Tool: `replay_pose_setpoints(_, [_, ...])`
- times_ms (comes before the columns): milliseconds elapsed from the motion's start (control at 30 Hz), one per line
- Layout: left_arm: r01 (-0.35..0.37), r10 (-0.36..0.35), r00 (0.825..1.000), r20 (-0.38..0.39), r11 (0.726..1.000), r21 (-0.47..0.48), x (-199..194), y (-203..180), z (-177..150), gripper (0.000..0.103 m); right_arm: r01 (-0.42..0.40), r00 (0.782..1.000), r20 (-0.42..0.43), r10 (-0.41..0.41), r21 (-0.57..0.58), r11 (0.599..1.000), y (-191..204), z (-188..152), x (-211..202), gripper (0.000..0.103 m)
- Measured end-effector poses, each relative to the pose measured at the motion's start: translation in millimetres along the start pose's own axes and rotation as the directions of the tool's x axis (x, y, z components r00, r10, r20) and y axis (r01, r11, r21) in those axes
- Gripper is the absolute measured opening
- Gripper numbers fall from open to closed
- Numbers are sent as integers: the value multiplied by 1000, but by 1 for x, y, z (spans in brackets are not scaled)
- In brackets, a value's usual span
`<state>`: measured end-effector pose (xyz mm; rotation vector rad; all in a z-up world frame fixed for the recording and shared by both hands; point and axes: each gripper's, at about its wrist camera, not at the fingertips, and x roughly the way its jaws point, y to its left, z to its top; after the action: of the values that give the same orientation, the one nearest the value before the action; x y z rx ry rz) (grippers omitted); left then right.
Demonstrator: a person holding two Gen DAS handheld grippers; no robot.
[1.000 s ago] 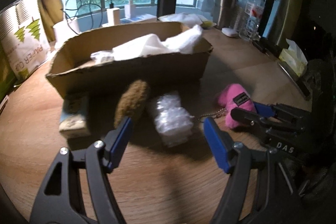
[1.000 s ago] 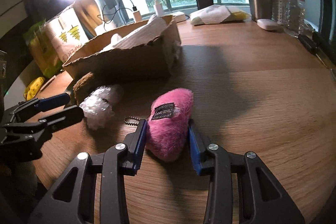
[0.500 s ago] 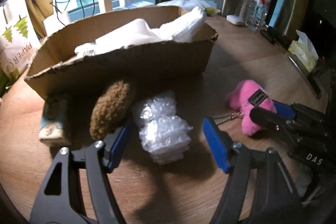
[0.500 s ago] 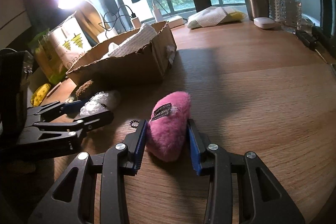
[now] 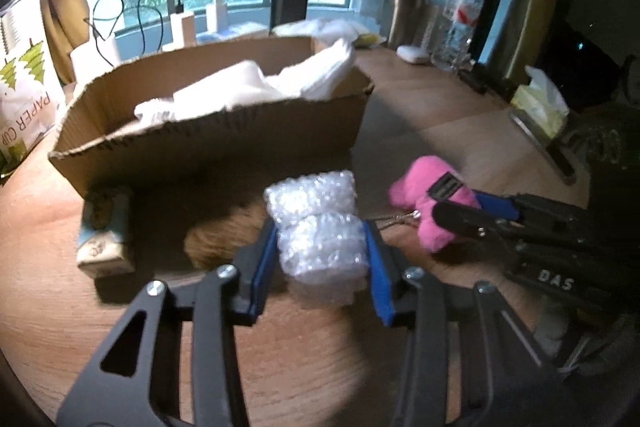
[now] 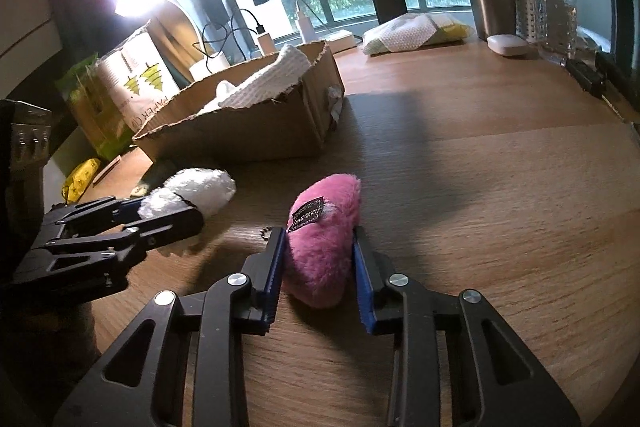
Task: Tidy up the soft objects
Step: 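Grasp the bubble-wrap bundle with the left gripper while the right gripper holds the pink plush, then carry the bubble wrap over the box with the left gripper while the right gripper carries the pink plush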
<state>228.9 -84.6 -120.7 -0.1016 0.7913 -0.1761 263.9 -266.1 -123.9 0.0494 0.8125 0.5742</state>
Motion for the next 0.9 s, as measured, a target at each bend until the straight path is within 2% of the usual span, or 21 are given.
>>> replay_pose_setpoints(300, [16,-11,997,71,998,-63,-35,30,-2,42,-13,999,39,16,-74,997,37,18,-12,34])
replay_pose_setpoints(900, [-4,30,988,150,986,-167,-71,102,-11,42,-44,999,21,50,-216,975,113,45,7,34])
